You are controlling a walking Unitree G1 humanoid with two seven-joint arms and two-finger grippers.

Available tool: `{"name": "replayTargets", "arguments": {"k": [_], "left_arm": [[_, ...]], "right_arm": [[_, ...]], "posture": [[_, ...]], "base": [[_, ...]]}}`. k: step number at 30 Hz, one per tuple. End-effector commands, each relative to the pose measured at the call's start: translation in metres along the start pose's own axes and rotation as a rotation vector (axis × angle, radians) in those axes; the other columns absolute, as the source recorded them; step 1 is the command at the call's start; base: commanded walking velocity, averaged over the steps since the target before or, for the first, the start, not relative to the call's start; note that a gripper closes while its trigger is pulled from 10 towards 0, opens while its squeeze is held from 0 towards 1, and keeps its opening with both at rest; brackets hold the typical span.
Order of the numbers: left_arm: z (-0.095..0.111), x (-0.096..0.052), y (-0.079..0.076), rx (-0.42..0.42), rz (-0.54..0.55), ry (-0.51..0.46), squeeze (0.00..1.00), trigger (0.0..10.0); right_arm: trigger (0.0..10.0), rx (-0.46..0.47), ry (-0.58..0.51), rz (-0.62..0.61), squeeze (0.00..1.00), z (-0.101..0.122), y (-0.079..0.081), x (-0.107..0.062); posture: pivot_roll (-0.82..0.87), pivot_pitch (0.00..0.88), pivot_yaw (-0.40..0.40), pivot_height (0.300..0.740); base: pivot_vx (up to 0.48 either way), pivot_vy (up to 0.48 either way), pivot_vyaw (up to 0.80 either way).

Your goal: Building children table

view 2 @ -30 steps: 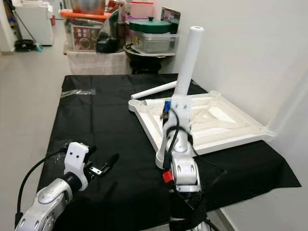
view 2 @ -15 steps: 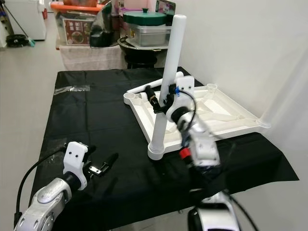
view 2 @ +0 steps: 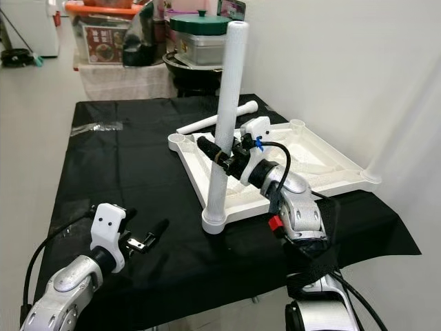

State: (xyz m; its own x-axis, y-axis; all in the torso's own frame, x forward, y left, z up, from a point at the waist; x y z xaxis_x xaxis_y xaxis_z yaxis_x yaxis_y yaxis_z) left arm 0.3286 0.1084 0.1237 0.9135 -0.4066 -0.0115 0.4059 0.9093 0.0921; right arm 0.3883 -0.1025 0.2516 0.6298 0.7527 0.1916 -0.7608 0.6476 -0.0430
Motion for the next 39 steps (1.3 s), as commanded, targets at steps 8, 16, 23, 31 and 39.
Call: {"name": "replayTargets", "arguments": {"k": [8,16,23,31,39], "left_arm": [[-0.004,0.003,-0.003,0.0,-0.02,0.016,0.0,10.0],[-0.005,0.002,-0.003,-0.002,-0.017,0.021,0.0,10.0],[-0.005,0.002,-0.004,-0.001,-0.018,0.022,0.0,10.0],[-0.006,0.001,0.0,0.001,-0.002,0.024,0.0,10.0],[-0.007,0.002,-0.003,-0.002,-0.006,0.027,0.0,10.0]], "right_arm": [[0.0,0.045,0.007,0.311,0.0,0.004,0.043,-0.015],[0.0,-0.007,0.203,-0.559,0.0,-0.046,-0.032,-0.001],[0.0,0.046,0.245,-0.994,0.0,-0.068,-0.04,-0.038],[0.0,-0.01,0.22,-1.162,0.0,-0.055,-0.041,-0.052],[10.0,0.013,0.209,-1.1,0.76,-0.056,-0.033,-0.033]], "posture": [[0.09,0.0,-0.087,0.74],[0.1,0.0,-0.088,0.74],[0.1,0.0,-0.088,0.74],[0.1,0.0,-0.099,0.74],[0.1,0.0,-0.093,0.74]], "base": [[0.0,0.0,0.0],[0.0,0.0,0.0],[0.0,0.0,0.0],[0.0,0.0,0.0],[0.0,0.0,0.0]]}}
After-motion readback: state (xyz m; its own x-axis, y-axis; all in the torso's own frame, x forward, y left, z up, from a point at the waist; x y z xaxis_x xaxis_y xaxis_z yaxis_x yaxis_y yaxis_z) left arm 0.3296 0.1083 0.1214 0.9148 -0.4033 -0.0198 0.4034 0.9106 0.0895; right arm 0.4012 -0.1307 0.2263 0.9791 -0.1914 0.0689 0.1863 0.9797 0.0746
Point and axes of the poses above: a point about 5 cm out from each wrist's last joint towards the gripper, its own x axis pointing out of the wrist towards the gripper, its own z axis along the axis of the wrist's last joint, y = z × x, the point moved 6 cm from there along x, pointing out of the wrist towards the gripper, and after that the axes turned 4 degrees about x, right-handed, at the moved point
